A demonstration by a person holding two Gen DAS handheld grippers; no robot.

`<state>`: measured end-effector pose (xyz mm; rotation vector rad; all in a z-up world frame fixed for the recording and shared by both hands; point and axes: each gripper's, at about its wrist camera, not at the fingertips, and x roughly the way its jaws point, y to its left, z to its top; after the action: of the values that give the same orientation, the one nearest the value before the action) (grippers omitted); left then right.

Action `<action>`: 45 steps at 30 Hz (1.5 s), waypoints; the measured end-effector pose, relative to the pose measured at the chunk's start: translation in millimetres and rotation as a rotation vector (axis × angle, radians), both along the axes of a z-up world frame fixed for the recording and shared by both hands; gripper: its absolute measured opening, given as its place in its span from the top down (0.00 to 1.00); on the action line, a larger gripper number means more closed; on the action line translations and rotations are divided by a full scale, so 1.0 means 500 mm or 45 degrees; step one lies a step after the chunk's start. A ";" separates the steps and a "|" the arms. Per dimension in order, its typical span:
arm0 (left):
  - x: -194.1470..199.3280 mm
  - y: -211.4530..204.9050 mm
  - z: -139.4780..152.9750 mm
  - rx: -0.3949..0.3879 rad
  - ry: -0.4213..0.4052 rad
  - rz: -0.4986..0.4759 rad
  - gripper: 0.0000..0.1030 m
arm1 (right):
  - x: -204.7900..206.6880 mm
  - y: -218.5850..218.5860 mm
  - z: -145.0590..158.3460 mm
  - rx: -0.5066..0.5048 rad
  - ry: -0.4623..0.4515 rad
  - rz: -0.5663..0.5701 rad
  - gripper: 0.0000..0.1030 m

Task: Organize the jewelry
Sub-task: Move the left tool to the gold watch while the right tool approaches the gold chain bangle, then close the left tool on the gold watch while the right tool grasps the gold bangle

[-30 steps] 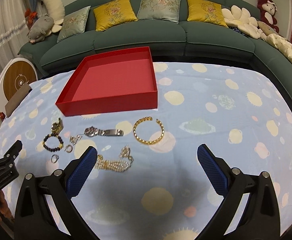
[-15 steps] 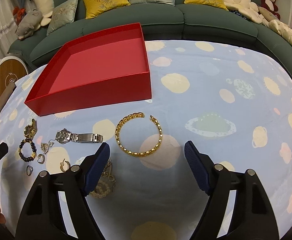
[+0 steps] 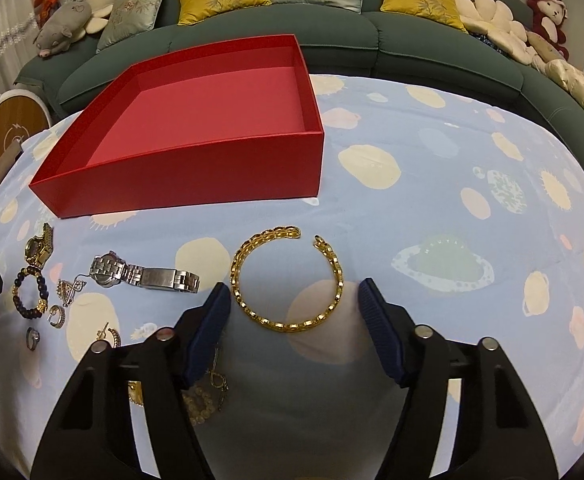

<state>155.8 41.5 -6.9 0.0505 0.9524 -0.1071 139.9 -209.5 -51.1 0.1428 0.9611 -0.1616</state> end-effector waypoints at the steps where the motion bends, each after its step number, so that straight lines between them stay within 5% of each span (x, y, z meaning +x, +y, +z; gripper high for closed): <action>1: 0.002 0.000 -0.002 0.001 0.003 0.000 0.06 | 0.000 -0.003 0.001 0.008 -0.003 -0.004 0.48; 14: 0.042 -0.029 -0.029 0.092 -0.016 -0.049 0.07 | -0.021 -0.015 0.043 0.086 -0.074 -0.016 0.48; 23: 0.078 -0.048 -0.071 0.076 0.006 -0.064 0.33 | -0.026 -0.030 0.052 0.097 -0.078 -0.034 0.48; 31: 0.061 -0.071 -0.066 0.043 -0.002 -0.154 0.84 | -0.029 -0.029 0.062 0.084 -0.091 -0.028 0.48; 38: 0.054 -0.050 -0.043 -0.090 0.042 -0.165 0.87 | -0.031 -0.019 0.090 0.095 -0.132 -0.013 0.48; 45: 0.016 -0.037 0.086 -0.209 -0.106 -0.218 0.87 | -0.041 -0.003 0.168 0.129 -0.241 0.051 0.48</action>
<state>164.0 22.9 36.2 -0.0151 0.8527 -0.3383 119.6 -211.0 33.0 0.2279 0.7833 -0.0611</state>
